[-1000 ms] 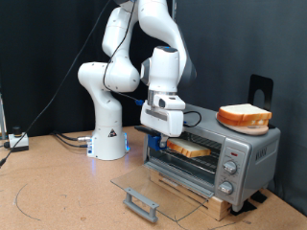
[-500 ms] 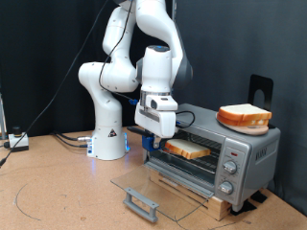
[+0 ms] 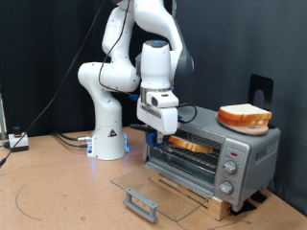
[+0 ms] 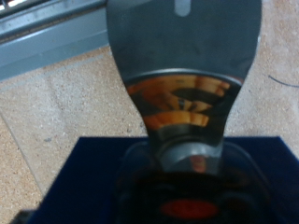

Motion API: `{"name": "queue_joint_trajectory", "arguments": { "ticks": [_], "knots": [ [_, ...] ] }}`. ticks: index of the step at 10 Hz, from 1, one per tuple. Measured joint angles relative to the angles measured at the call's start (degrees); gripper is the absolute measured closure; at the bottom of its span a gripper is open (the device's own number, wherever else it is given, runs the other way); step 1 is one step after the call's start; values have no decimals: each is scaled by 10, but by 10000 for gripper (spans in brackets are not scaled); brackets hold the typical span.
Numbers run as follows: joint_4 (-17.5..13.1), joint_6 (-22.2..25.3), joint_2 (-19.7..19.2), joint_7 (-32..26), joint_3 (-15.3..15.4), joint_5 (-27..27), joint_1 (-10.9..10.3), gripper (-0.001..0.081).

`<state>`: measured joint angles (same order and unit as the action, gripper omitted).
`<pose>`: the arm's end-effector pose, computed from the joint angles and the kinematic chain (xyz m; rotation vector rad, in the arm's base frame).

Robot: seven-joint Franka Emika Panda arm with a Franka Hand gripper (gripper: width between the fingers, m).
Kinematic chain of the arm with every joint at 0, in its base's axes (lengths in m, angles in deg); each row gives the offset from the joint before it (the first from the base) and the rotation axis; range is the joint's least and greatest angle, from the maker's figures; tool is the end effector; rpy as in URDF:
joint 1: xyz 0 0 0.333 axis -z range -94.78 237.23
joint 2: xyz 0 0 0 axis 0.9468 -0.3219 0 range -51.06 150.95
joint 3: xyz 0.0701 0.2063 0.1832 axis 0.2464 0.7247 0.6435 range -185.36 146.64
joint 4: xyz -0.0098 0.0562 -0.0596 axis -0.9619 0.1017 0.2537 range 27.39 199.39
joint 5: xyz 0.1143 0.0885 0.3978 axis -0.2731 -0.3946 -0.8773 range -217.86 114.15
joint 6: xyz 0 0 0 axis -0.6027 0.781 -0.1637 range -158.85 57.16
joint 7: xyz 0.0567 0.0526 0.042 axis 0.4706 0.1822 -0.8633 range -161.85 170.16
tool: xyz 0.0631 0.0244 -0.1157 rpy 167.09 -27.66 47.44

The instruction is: Make a piece of toast with the oven

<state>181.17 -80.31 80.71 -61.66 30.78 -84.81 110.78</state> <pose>0.4095 0.0266 0.2506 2.8246 1.2769 0.0994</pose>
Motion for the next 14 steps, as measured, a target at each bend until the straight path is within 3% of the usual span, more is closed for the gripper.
{"name": "queue_joint_trajectory", "arguments": {
  "ticks": [4,6,8,10,12,14],
  "knots": [
    [-1,4,0,21,7,-1,-6,412],
    [-2,-17,0,44,2,-28,0,412],
    [-17,13,-3,77,-21,-32,29,412],
    [-27,47,-9,92,-26,1,79,412],
    [-29,61,-15,89,-33,27,120,412],
    [-30,61,-23,66,-59,26,143,412]
  ]
}}
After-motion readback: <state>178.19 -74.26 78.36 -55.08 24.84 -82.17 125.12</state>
